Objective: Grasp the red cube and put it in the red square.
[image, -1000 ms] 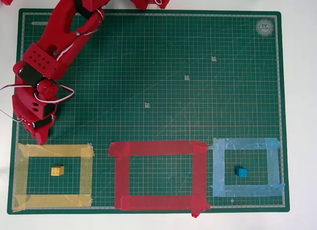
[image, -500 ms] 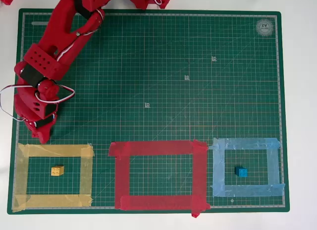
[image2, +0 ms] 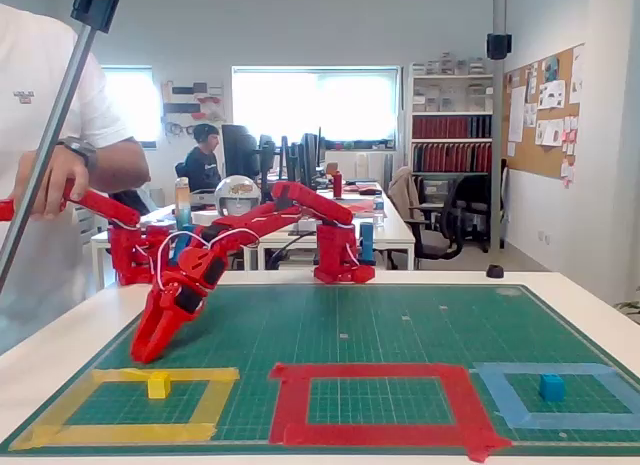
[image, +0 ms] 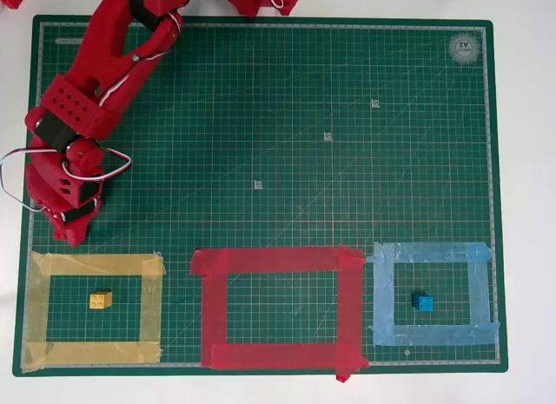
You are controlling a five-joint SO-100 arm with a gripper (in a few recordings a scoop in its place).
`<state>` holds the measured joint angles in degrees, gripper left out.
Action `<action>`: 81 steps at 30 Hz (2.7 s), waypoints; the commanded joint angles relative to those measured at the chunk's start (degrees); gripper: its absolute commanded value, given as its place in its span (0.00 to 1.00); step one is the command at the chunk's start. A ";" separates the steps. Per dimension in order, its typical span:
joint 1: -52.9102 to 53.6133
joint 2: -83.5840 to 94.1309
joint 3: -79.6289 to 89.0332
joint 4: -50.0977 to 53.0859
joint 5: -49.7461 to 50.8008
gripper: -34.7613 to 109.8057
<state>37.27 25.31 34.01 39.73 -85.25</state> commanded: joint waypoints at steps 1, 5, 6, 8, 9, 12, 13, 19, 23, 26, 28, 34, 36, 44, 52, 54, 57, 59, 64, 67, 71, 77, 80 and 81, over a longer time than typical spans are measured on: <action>0.35 7.29 0.18 -0.09 -1.32 0.30; 0.53 7.38 0.18 -0.09 -1.32 0.28; 0.53 7.38 0.18 -0.09 -1.32 0.26; 0.53 7.47 0.18 -0.09 -1.32 0.24; 0.53 7.47 0.09 -0.09 -1.32 0.23; 0.53 7.47 -0.09 -0.09 -1.49 0.23; 0.53 7.47 -0.26 -0.09 -1.58 0.23; -0.26 9.93 -0.70 -0.18 -1.58 0.23; -2.20 16.79 1.58 -0.18 -1.49 0.23; -4.57 25.84 8.35 -0.18 -1.05 0.23; -6.59 32.78 15.12 -0.18 -0.97 0.23; -15.64 50.36 39.29 -0.18 1.32 0.24; -19.78 55.55 46.67 -0.18 2.99 0.24; -37.79 64.60 71.37 -27.51 4.57 0.23; -43.42 51.06 65.57 -31.11 3.60 0.23; -43.51 46.49 62.67 -31.11 3.60 0.23; -43.59 40.78 59.85 -31.03 3.60 0.23; -43.68 37.18 56.60 -30.50 4.13 0.23; -43.86 30.41 47.55 -27.95 4.92 0.23; -44.03 29.62 46.23 -26.81 5.01 0.23; -44.47 29.53 45.44 -26.81 4.66 0.23; -44.56 28.83 45.26 -27.16 4.57 0.23; -44.30 28.21 45.18 -27.33 4.48 0.23; -44.12 28.04 45.09 -27.33 4.48 0.23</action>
<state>-6.24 51.86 82.27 11.43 -80.60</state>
